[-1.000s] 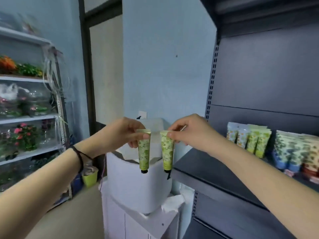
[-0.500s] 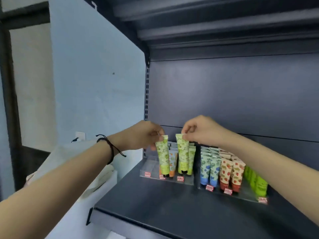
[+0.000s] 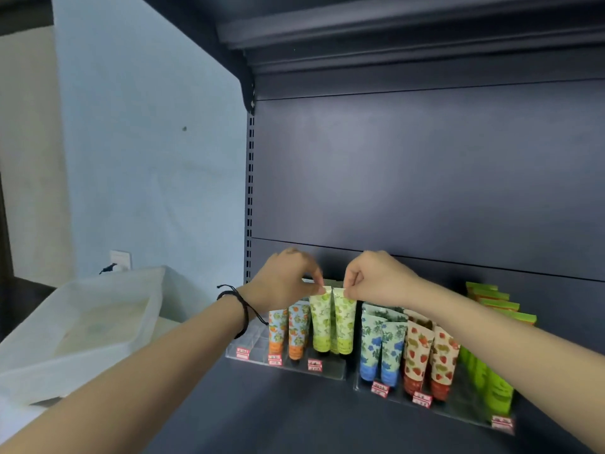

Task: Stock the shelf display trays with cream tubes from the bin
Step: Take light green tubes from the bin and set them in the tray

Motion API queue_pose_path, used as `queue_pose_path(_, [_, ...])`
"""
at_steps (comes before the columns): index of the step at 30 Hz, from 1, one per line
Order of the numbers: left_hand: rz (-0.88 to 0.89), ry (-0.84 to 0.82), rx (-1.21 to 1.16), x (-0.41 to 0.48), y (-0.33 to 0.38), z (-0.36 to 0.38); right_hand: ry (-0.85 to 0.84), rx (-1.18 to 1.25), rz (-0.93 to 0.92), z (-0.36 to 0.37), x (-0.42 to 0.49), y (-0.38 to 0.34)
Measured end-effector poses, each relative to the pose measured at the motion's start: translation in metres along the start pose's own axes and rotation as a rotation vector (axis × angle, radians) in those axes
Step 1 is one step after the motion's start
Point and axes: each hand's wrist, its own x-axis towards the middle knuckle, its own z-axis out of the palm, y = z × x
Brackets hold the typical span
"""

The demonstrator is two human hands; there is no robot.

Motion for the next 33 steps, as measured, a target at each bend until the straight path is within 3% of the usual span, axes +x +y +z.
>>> queue_pose_path(8, [-0.041,-0.042,0.142,0.005,-0.002,0.017,0.003,0.052,-0.06,0.015,0.012,0.012])
queue_pose_path(24, [-0.083,-0.127,0.184,0.007,0.001,0.024,-0.06,-0.013,-0.1,0.026,0.017,0.02])
queue_pose_path(33, [-0.066,0.003,0.058,-0.018,-0.01,0.011,0.019,0.038,-0.079,0.023,0.008,0.016])
